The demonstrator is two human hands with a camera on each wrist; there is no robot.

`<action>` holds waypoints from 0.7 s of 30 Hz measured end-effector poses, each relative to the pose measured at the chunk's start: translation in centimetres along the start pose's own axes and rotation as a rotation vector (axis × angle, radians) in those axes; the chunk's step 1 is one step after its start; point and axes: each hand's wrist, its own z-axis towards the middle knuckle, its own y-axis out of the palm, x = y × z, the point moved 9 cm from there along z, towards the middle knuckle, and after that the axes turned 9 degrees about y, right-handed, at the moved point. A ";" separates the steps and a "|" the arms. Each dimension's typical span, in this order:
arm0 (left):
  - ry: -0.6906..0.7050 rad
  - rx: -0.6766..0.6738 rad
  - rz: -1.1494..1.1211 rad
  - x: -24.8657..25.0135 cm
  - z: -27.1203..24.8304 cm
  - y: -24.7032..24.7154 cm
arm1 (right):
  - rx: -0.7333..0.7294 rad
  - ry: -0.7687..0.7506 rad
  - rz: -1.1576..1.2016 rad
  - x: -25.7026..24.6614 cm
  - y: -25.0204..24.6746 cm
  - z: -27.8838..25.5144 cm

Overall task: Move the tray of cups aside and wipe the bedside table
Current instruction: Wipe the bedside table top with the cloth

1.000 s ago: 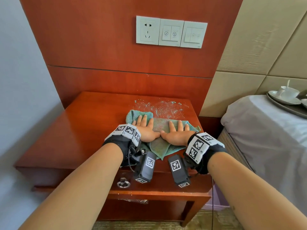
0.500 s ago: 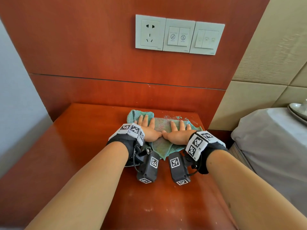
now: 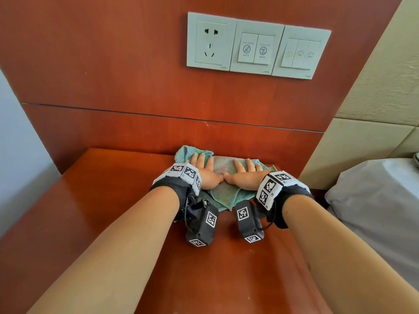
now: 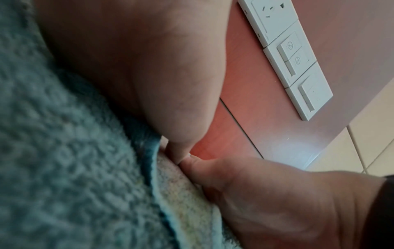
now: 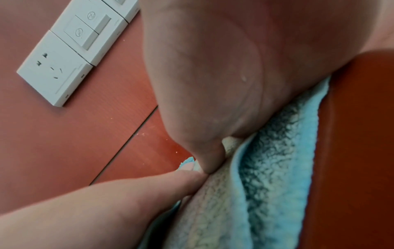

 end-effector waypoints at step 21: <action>-0.075 0.007 -0.047 -15.5 -6.3 -1.2 | -0.024 -0.145 -0.047 -14.0 5.3 -5.4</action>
